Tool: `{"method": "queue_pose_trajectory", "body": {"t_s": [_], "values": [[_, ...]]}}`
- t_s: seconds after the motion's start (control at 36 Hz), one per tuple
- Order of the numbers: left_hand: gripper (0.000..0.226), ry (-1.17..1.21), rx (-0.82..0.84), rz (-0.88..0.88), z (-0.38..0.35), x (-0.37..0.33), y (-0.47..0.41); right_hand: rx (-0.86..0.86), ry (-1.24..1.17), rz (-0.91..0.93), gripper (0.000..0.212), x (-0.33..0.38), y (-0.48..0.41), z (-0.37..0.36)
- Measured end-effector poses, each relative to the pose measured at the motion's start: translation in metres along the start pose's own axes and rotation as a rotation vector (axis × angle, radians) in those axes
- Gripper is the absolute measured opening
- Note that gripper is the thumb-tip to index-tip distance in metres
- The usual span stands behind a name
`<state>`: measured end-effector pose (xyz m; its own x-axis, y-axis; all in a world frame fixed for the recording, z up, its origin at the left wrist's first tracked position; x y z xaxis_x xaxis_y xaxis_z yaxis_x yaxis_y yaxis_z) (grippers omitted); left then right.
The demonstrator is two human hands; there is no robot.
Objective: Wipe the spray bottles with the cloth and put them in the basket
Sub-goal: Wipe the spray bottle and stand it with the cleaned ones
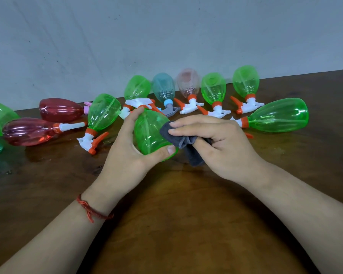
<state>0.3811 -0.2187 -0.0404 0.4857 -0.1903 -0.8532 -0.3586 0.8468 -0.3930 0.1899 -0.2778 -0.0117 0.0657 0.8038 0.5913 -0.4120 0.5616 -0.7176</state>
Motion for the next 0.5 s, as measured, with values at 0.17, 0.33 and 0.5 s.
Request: {"method": "queue_pose_trajectory", "body": {"t_s": [0.17, 0.33, 0.5], "values": [[0.113, 0.028, 0.180, -0.126, -0.012, -0.014, 0.011, -0.090, -0.073, -0.155, 0.051, -0.016, -0.005, 0.003], [0.113, 0.162, 0.278, -0.176, -0.018, -0.023, 0.019, -0.149, -0.375, -0.315, 0.046, -0.023, -0.008, 0.008], [0.119, 0.009, 0.293, -0.224, -0.022, -0.016, 0.017, -0.162, -0.168, -0.160, 0.047, -0.014, -0.008, 0.009]]}}
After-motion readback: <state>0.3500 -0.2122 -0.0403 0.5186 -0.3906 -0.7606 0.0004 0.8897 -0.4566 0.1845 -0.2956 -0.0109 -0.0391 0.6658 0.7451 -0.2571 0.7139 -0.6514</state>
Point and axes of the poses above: each hand's wrist, its own y-axis away from the middle knuckle, its own z-axis out of the back of the hand, x = y × z, the point moved 7 cm from there along -y, towards the middle knuckle, and after that the axes turned 8 degrees about -x, right-handed, at the moved point
